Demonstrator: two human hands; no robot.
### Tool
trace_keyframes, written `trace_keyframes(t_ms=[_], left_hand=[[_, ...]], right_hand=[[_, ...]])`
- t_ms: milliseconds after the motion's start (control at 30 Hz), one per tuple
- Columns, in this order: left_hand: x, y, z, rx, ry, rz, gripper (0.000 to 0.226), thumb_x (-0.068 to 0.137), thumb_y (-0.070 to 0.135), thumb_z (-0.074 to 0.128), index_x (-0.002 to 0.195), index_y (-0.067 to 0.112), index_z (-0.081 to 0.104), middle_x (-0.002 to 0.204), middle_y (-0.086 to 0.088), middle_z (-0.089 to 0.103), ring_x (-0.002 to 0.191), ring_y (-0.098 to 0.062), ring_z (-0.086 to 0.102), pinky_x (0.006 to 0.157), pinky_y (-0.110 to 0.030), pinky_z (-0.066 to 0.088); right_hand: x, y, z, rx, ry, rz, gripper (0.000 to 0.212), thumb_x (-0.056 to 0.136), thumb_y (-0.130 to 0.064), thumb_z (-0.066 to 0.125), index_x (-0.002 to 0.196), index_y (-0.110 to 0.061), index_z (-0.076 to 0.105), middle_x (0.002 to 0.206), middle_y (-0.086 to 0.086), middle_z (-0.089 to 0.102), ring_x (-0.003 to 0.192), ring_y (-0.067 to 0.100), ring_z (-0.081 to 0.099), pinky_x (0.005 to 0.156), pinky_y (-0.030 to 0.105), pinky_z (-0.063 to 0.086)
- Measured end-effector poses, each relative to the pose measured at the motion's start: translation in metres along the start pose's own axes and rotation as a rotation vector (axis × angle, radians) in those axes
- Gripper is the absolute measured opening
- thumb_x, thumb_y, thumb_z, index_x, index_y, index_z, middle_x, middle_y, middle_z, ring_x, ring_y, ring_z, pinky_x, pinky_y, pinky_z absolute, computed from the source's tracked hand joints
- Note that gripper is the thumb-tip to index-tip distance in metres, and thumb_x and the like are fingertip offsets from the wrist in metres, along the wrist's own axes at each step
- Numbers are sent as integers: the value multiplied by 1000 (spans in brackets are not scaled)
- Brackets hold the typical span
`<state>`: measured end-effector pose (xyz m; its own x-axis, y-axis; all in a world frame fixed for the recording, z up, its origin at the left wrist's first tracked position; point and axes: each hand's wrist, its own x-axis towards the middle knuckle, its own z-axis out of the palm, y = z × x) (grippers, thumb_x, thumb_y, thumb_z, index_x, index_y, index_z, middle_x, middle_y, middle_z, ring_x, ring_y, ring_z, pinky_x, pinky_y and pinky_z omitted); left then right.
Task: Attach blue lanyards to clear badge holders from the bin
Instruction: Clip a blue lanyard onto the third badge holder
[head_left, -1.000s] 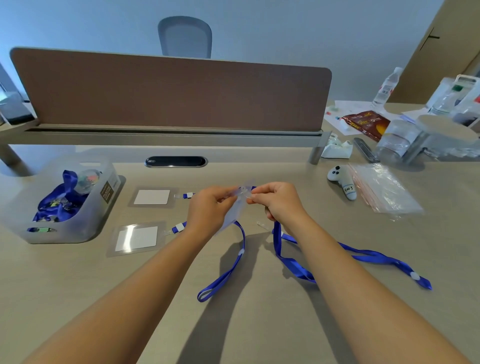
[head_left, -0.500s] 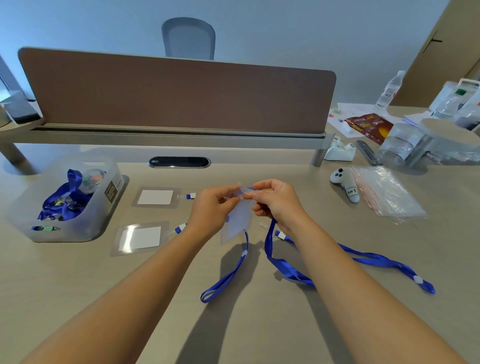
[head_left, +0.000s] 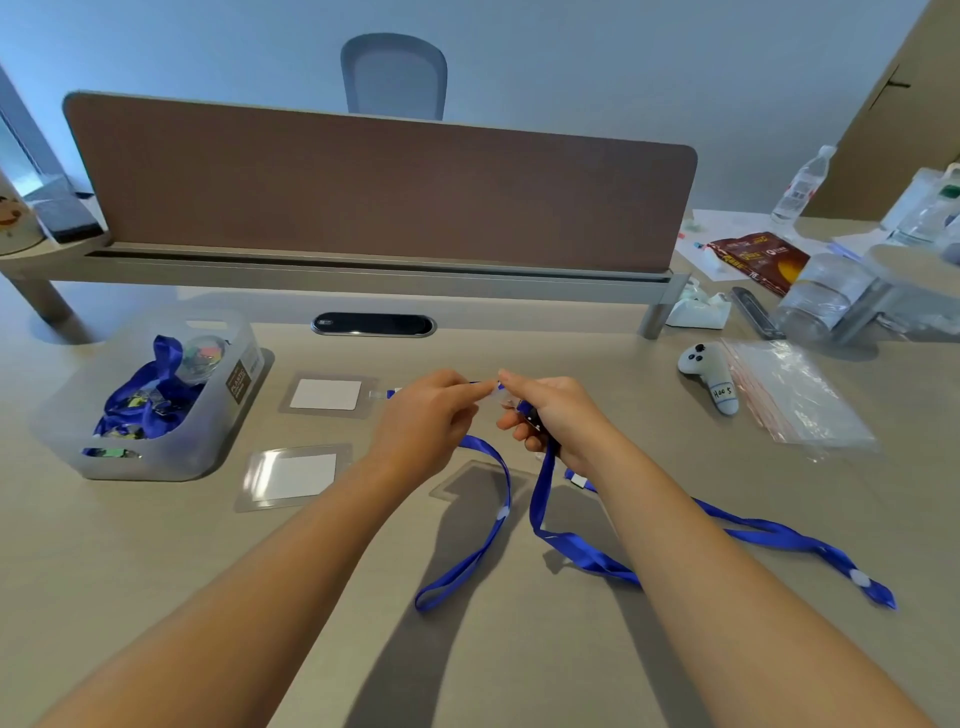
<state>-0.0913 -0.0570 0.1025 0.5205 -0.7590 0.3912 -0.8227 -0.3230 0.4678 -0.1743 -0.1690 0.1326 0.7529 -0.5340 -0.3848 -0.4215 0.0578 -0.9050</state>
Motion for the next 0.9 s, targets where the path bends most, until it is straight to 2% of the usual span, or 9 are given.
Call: trace_keyframes(t_ms=[133,233,333,433,500,633,733,800,900], left_hand=[[0,-5,-1,58,-39,35,35,88,8,47,121,19,50,112,-13,61,95,-28,56,72,-28,41],[3,-6,-3,-56,-89,-47,36,86,15,51,122,19,49,113,-10,59,92,-21,53,77,-29,42],[8,-4,-7,-289,-108,-169,30,85,18,53,114,16,55,108,-8,61,88,-14,51,79,-31,45],[14,-2,-8,-483,-110,-284,21,87,15,49,105,10,60,93,-3,62,80,-9,55,71,-19,45],[18,-2,-8,-521,-128,-331,19,88,14,48,100,7,61,84,0,59,71,-2,52,63,-13,41],[27,-5,-11,-483,-189,-381,18,86,11,51,96,2,63,79,-4,58,65,-6,49,62,-17,41],[30,-6,-12,-453,-241,-397,16,85,11,52,93,1,62,73,-1,56,65,-8,49,64,-17,41],[30,-7,-12,-435,-260,-403,15,86,12,52,91,1,61,69,1,55,67,-13,51,64,-18,41],[30,-7,-11,-384,-238,-398,15,86,12,51,90,1,59,75,-5,55,75,-21,51,63,-18,41]], right_hand=[[3,-2,3,-32,-13,-10,20,88,-16,52,70,-10,58,61,4,58,41,7,48,40,14,42],[7,-2,5,-26,-29,-40,21,88,-8,48,70,-9,56,62,6,58,38,6,49,41,14,43],[10,-2,6,-50,-36,-65,23,91,-8,46,70,-9,55,64,5,59,44,7,52,42,13,45],[11,-2,5,-122,-53,-99,17,92,-13,48,79,-7,58,66,2,60,53,8,53,48,13,46],[11,-3,5,-153,-68,-132,16,92,-14,48,81,-9,58,67,0,60,55,8,53,51,14,46],[12,-5,5,-195,-84,-176,21,91,-12,49,73,-17,57,68,-1,60,55,8,53,51,13,46],[13,-5,6,-225,-99,-191,23,90,-9,50,70,-18,56,67,-1,60,54,7,52,46,8,45],[14,-5,7,-240,-111,-198,26,89,-6,49,68,-18,55,66,-1,60,54,7,52,44,7,43],[16,-6,10,-253,-114,-212,27,89,-5,48,66,-18,54,64,-1,59,54,6,50,44,7,41]])
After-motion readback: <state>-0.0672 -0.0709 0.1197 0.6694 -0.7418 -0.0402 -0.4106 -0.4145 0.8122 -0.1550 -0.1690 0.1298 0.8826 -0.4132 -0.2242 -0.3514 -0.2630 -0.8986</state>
